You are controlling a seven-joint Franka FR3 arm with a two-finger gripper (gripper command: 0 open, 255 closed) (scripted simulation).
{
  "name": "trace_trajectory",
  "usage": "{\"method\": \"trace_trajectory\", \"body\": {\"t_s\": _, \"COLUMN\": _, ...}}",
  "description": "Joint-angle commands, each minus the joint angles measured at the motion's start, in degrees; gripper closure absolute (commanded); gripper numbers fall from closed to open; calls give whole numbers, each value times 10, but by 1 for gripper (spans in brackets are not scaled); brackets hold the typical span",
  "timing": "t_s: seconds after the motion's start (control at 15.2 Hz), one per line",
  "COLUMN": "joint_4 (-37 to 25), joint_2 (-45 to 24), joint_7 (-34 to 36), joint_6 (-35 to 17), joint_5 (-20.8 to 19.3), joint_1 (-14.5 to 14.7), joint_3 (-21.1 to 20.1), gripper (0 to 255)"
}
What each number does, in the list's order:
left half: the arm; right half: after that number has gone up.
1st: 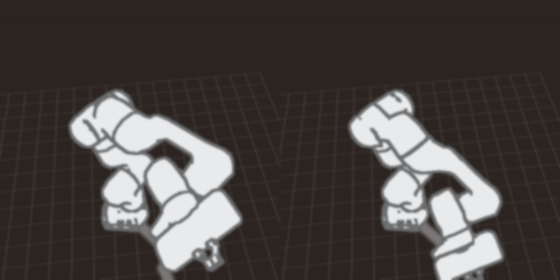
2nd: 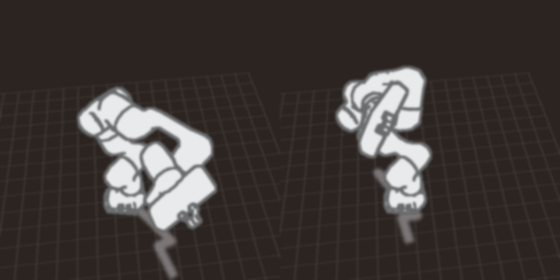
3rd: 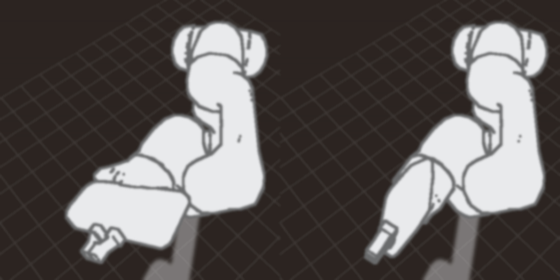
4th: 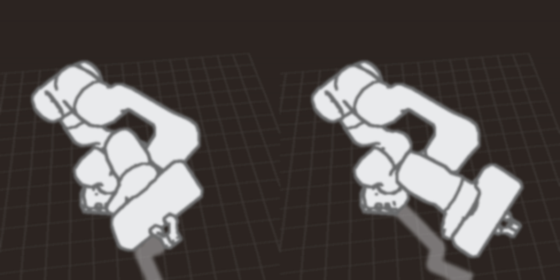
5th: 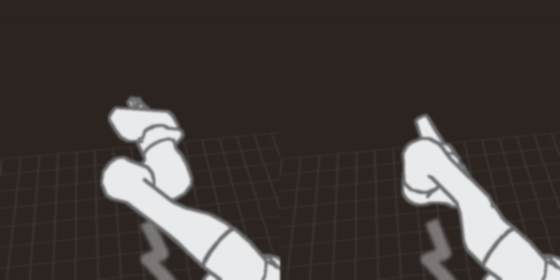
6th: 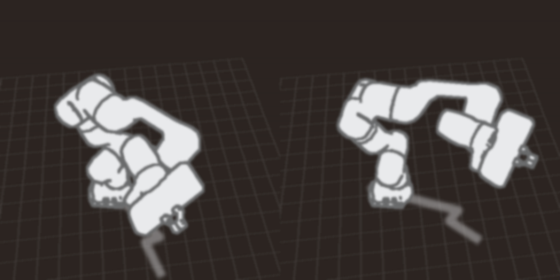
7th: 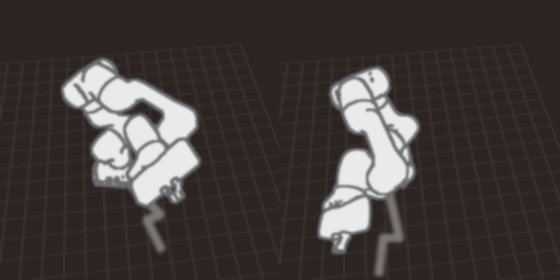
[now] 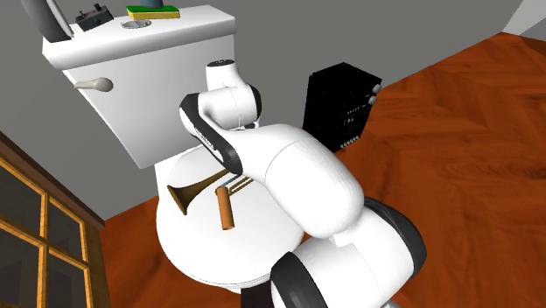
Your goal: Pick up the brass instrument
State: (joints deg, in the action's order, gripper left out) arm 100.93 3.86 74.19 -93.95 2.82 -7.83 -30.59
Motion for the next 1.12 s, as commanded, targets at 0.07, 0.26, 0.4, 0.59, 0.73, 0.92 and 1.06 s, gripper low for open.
{"method": "trace_trajectory", "body": {"t_s": 0.07, "joint_4": 0, "joint_2": 0, "joint_7": 0, "joint_6": 0, "joint_5": 0, "joint_1": 0, "joint_3": 0, "gripper": 255}}
{"method": "trace_trajectory", "body": {"t_s": 0.26, "joint_4": -8, "joint_2": -1, "joint_7": 0, "joint_6": 7, "joint_5": 0, "joint_1": 0, "joint_3": 0, "gripper": 255}}
{"method": "trace_trajectory", "body": {"t_s": 0.4, "joint_4": -26, "joint_2": -3, "joint_7": 1, "joint_6": 23, "joint_5": -2, "joint_1": 0, "joint_3": 0, "gripper": 255}}
{"method": "trace_trajectory", "body": {"t_s": 0.59, "joint_4": -54, "joint_2": -8, "joint_7": 4, "joint_6": 47, "joint_5": -4, "joint_1": 0, "joint_3": -1, "gripper": 255}}
{"method": "trace_trajectory", "body": {"t_s": 0.73, "joint_4": -74, "joint_2": -12, "joint_7": 5, "joint_6": 63, "joint_5": -6, "joint_1": 0, "joint_3": -1, "gripper": 255}}
{"method": "trace_trajectory", "body": {"t_s": 0.92, "joint_4": -105, "joint_2": -20, "joint_7": 9, "joint_6": 88, "joint_5": -9, "joint_1": 1, "joint_3": -3, "gripper": 255}}
{"method": "trace_trajectory", "body": {"t_s": 1.06, "joint_4": -127, "joint_2": -26, "joint_7": 11, "joint_6": 105, "joint_5": -12, "joint_1": 2, "joint_3": -4, "gripper": 255}}
